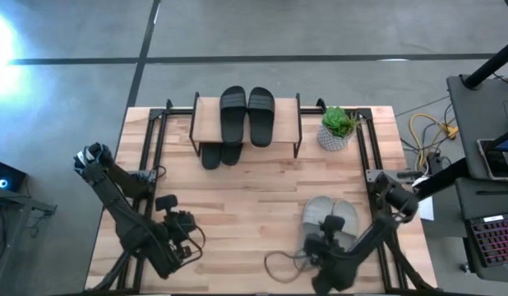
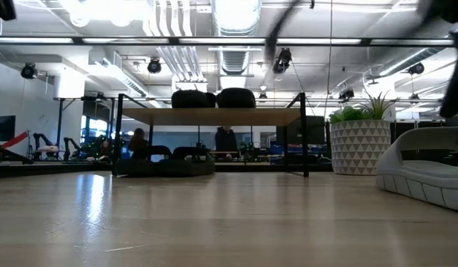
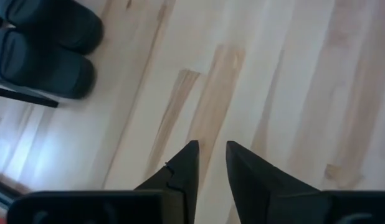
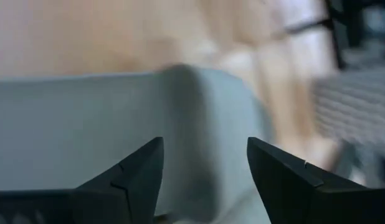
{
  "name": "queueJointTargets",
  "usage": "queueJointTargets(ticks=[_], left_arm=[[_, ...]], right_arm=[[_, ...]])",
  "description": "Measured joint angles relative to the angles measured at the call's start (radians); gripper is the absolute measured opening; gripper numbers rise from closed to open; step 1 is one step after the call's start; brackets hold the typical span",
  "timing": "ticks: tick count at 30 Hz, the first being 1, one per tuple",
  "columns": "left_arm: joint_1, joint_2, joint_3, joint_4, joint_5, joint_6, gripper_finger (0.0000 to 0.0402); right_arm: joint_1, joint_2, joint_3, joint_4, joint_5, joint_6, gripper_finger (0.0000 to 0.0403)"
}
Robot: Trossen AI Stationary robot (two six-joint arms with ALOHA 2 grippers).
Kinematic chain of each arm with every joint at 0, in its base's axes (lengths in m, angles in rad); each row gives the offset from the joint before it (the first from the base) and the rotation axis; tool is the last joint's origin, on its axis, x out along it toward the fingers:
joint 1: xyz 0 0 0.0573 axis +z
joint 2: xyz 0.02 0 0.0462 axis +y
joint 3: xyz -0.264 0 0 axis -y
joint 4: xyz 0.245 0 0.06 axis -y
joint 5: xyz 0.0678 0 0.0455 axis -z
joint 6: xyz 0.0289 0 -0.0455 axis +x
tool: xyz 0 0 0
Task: Pick and place slides into the shelf
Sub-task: Put the gray slide under the shelf
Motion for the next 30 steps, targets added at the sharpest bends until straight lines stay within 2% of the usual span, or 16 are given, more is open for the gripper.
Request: queueJointTargets(ticks=[2, 4, 11, 16, 18, 22, 23, 27, 30], left_arm=[[-0.014, -0.019, -0.005, 0.001, 0.003, -0.001, 0.0065], [-0.022, -0.033, -0.006, -0.001, 0.0, -0.002, 0.0065], [-0.028, -0.08, -0.054, -0.015, -0.013, -0.003, 0.0065], [-0.029, -0.122, -0.107, -0.016, -0.016, -0.043, 0.0065], [-0.029, -0.147, -0.133, -0.017, -0.023, -0.065, 0.0065], [-0.029, -0.195, -0.174, -0.015, -0.039, -0.079, 0.0065], [-0.029, -0.21, -0.185, -0.015, -0.039, -0.08, 0.0065], [-0.029, -0.269, -0.235, -0.017, -0.04, -0.126, 0.0065], [-0.029, -0.318, -0.282, -0.015, -0.046, -0.176, 0.0065]], right_arm=[[-0.024, 0.016, 0.002, -0.084, -0.014, 0.078, 0.0225], [-0.044, 0.017, -0.011, -0.09, -0.024, 0.113, 0.0226], [-0.127, 0.002, -0.118, -0.06, -0.033, 0.057, 0.0218], [-0.205, -0.055, -0.221, -0.011, -0.033, -0.047, 0.0181], [-0.234, -0.095, -0.258, 0.046, -0.009, -0.115, 0.0146], [-0.297, -0.178, -0.309, 0.154, 0.067, -0.276, 0.0039], [-0.317, -0.2, -0.32, 0.195, 0.076, -0.321, 0.0025], [-0.383, -0.265, -0.34, 0.385, 0.149, -0.559, 0.0012], [-0.421, -0.276, -0.317, 0.567, 0.194, -0.855, 0.0011]])
